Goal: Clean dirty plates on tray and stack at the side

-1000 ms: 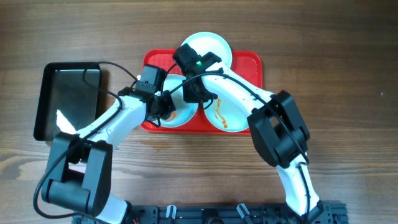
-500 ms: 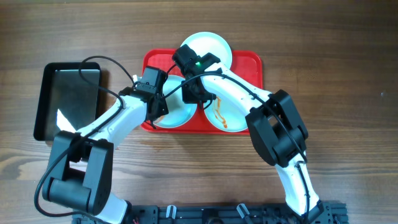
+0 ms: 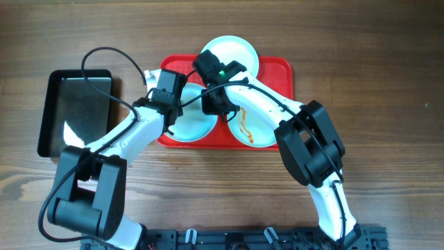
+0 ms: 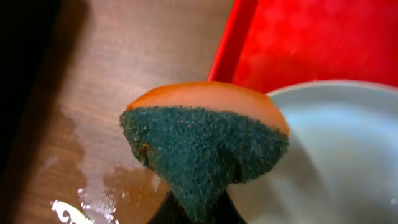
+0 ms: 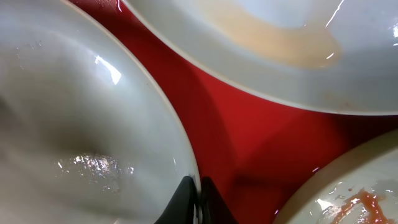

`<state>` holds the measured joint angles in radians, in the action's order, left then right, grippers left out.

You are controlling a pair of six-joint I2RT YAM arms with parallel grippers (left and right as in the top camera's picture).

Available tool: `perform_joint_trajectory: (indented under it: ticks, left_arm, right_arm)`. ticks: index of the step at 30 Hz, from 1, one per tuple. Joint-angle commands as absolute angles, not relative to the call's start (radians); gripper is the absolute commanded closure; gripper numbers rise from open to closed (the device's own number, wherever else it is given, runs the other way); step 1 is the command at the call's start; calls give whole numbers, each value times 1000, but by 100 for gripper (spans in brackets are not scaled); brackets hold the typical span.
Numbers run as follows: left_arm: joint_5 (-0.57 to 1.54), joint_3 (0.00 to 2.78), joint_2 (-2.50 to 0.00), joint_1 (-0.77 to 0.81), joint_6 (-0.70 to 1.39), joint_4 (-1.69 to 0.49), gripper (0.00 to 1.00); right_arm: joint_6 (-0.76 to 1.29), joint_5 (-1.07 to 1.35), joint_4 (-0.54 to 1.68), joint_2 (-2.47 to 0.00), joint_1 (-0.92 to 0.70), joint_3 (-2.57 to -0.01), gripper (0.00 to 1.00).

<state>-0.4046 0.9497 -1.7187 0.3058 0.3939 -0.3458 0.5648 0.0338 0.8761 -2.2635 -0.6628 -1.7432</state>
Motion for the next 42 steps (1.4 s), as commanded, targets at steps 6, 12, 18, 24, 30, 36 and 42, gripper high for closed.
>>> perform_joint_trajectory:
  ticks: [6,12,18,24,30,36,42]
  left_arm:
    - [-60,947,-1627,319,411,-393,96]
    - [144,946,-1641,319,461,-514,96]
    - [144,946,-1731,318,479,-501,96]
    - [-30,946,-1834,316,447,-474,96]
    - [-352,946,-1845,316,413,-477,96]
    - [-416,946,-1845,316,207,-441,96]
    - [-681,946,-1845,316,206,-426,96]
  right_arm:
    - [576,10,875,-2323,-664,-1694,96]
    - [577,10,871,-2323,-664,-1694,96]
    - [579,10,872,-2323,-664,-1694,96]
    - [550,10,891,-2323,-664,-1694,96]
    - [532,10,891,-2323,-664,-1694,96]
    - [523,9,898,-2323,-664,-1694,96]
    - [522,9,899,-2323,-664,-1694,96]
